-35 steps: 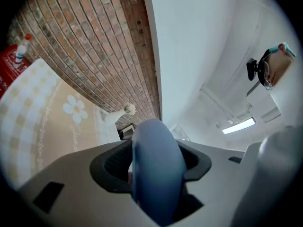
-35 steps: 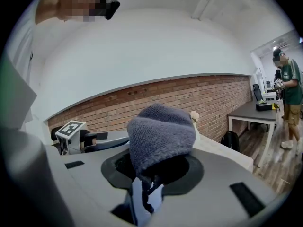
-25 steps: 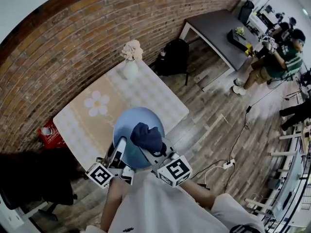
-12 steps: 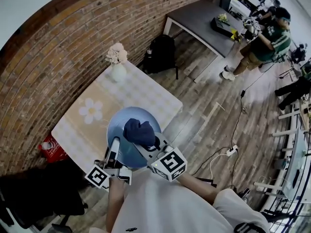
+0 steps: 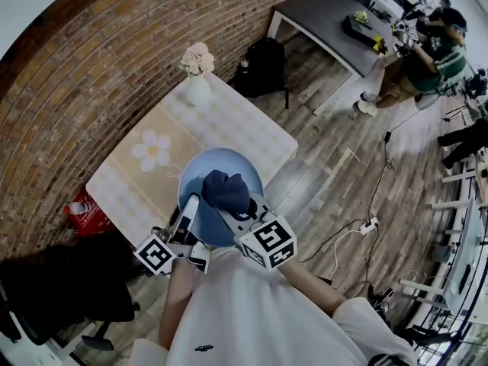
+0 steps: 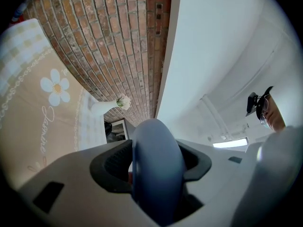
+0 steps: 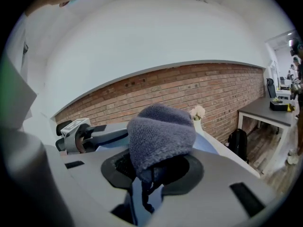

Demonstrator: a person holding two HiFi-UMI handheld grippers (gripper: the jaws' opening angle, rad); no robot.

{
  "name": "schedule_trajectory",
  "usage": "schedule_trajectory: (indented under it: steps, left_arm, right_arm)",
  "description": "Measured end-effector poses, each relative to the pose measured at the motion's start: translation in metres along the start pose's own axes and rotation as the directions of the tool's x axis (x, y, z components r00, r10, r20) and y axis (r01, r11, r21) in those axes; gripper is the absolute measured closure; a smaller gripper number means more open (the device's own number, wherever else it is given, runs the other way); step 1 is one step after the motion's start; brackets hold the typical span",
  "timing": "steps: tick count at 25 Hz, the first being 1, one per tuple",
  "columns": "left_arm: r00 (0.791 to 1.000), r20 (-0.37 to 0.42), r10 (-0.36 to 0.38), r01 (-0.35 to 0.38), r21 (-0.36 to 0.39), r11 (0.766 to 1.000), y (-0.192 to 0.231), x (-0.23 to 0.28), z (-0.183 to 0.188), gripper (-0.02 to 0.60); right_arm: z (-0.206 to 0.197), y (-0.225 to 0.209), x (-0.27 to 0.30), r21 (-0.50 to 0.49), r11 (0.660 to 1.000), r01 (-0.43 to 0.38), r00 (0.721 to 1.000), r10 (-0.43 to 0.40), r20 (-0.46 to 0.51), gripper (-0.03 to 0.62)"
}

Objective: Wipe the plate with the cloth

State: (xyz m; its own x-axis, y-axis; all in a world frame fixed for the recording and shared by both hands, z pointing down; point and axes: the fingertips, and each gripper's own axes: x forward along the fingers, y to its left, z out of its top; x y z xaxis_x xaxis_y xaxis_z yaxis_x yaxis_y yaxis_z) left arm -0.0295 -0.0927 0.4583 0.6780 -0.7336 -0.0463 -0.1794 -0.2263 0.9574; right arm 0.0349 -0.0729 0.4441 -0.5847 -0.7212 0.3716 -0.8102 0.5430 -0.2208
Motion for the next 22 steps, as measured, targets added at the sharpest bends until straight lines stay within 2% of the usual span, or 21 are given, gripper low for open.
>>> schedule_trajectory:
  steps: [5, 8, 12, 15, 22]
  left_arm:
    - [0.998, -0.038, -0.052, 0.053, 0.009, 0.999, -0.007, 0.012, -0.002, 0.323]
    - [0.998, -0.051, -0.044, 0.044, 0.003, 0.999, -0.006, 0.017, -0.003, 0.322]
    - [0.993, -0.077, -0.088, 0.092, 0.057, 0.994, -0.02, 0.022, -0.01, 0.322]
    - [0.992, -0.097, -0.081, 0.088, 0.074, 0.993, -0.019, 0.022, -0.016, 0.322]
    - [0.99, -0.109, -0.095, 0.101, 0.051, 0.994, -0.023, 0.015, -0.021, 0.322]
  right_arm:
    - [-0.008, -0.001, 0.018, 0.003, 1.0, -0.02, 0.998, 0.02, -0.06, 0.462]
    - [-0.007, -0.007, 0.024, 0.024, 1.0, -0.013, 0.998, 0.014, -0.068, 0.462]
    - [-0.004, -0.012, 0.025, 0.003, 1.0, -0.019, 0.997, 0.019, -0.071, 0.462]
    - [-0.003, -0.019, 0.026, -0.006, 1.0, 0.0, 0.998, 0.0, -0.062, 0.462]
    - [0.003, -0.034, 0.027, -0.04, 0.997, 0.065, 0.997, -0.067, -0.047, 0.462]
